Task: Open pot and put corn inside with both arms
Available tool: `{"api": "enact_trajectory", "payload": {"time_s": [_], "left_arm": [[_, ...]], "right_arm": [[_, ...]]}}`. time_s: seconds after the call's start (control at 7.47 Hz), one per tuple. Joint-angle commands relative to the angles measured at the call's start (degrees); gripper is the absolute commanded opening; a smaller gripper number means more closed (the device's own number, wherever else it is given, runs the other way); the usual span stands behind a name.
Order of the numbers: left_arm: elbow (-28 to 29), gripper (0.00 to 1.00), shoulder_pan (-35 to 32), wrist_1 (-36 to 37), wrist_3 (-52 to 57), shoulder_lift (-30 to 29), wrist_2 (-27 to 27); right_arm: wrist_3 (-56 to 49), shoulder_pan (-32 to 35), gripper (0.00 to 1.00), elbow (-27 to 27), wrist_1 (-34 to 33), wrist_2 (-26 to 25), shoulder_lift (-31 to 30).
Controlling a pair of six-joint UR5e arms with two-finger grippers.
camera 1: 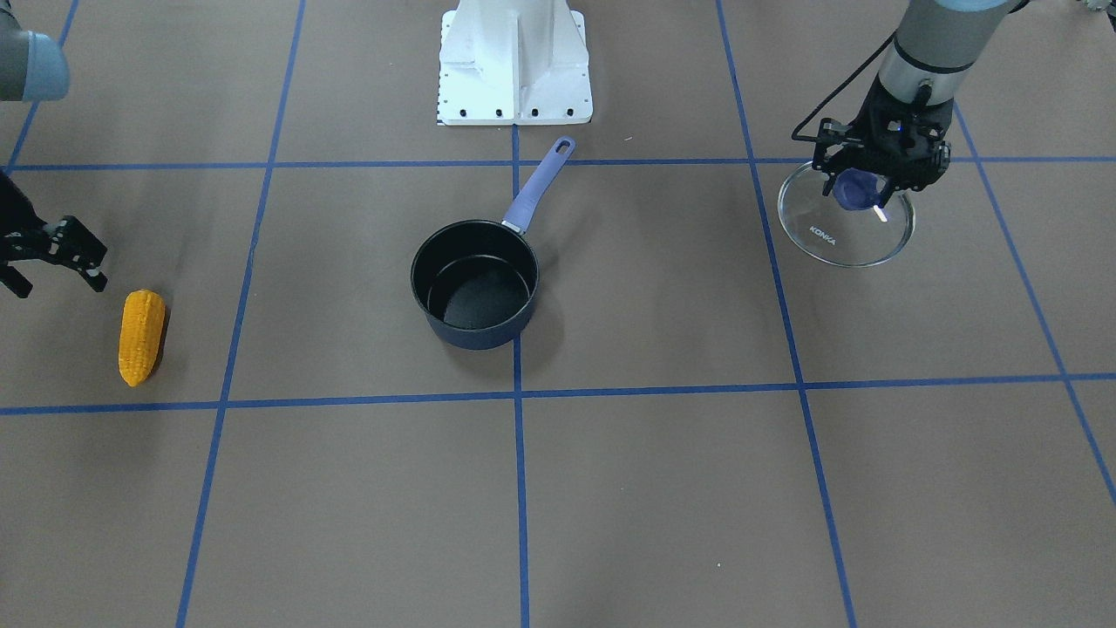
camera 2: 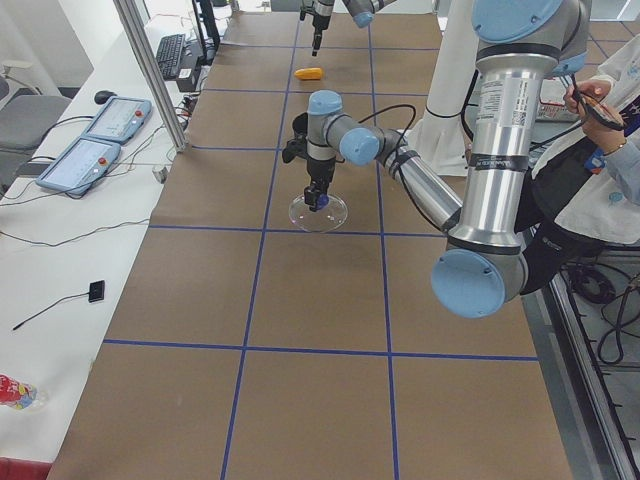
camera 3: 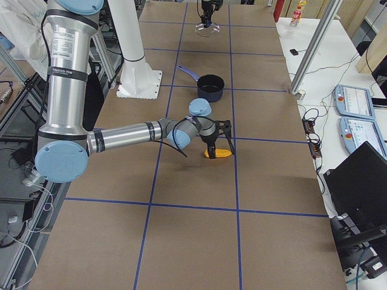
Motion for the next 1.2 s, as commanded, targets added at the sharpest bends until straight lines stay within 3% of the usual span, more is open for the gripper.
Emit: {"api": "enact_trajectory", "payload": {"time_s": [0.0, 0.4, 0.94, 1.07], "left_arm": [[1.5, 0.23, -0.1, -10.2, 1.4, 9.2, -0.1], [13.7, 0.25, 0.1, -29.5, -0.5, 11.6, -0.1], [18.3, 0.31, 0.7, -32.0, -2.8, 9.7, -0.8], [20.5, 0.38, 0.7, -32.3, -2.7, 7.6, -0.8]], "right_arm": [[1.6, -3.9, 1.00, -1.5, 0.3, -3.2, 2.4], [0.3, -3.9, 1.00, -6.0, -0.2, -2.1, 8.0], [-1.9, -1.0, 1.00, -5.6, -1.3, 1.6, 8.0], [-1.9, -1.0, 1.00, -5.6, -1.3, 1.6, 8.2]]}}
